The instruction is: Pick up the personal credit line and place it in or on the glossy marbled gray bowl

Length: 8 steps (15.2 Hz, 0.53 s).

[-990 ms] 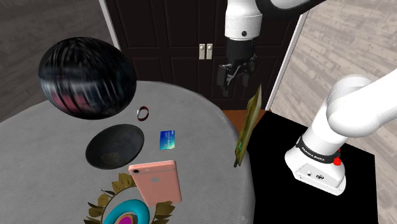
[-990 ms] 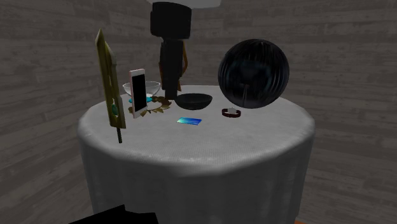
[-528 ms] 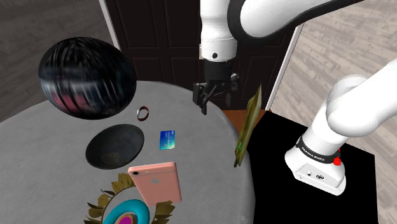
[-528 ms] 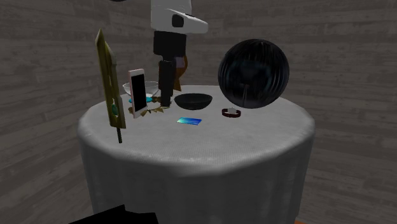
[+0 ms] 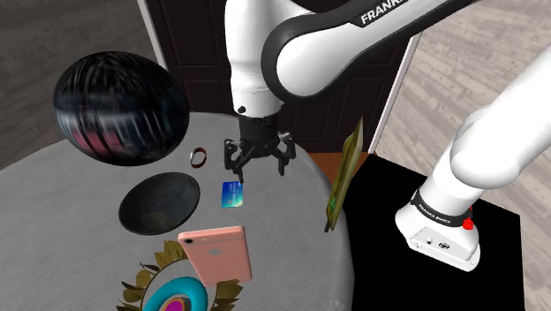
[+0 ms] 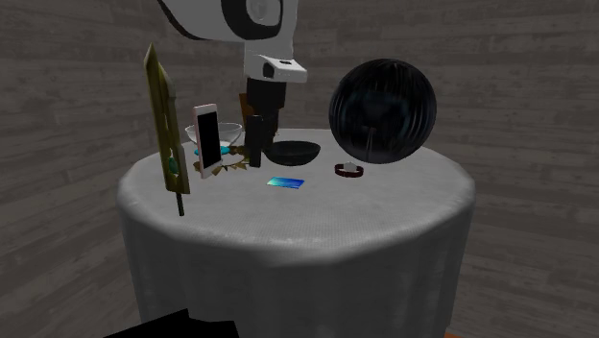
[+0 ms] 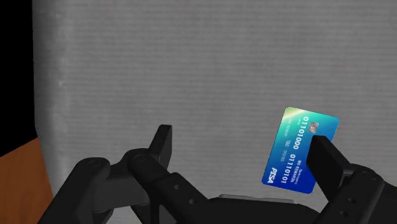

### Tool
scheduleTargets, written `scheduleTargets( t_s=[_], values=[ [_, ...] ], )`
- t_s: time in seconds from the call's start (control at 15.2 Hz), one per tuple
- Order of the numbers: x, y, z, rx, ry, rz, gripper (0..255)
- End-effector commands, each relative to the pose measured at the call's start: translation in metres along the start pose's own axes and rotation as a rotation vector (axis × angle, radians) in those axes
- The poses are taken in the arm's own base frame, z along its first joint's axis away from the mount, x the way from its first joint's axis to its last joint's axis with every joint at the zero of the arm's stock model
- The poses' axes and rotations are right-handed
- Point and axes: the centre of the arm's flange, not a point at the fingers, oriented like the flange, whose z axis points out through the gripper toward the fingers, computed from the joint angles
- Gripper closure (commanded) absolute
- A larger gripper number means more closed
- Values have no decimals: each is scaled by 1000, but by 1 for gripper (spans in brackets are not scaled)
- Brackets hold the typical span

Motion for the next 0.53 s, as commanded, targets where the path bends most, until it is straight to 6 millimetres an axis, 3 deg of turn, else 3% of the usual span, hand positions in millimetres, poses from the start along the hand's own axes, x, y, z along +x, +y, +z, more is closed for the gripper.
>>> scheduleTargets(
  t_s=[0.0, 0.26, 0.46],
  values=[
    [1, -22, 11, 13, -6, 58, 0],
    [6, -67, 32, 34, -15, 164, 0],
    [7, -71, 44, 35, -16, 171, 0]
  ],
)
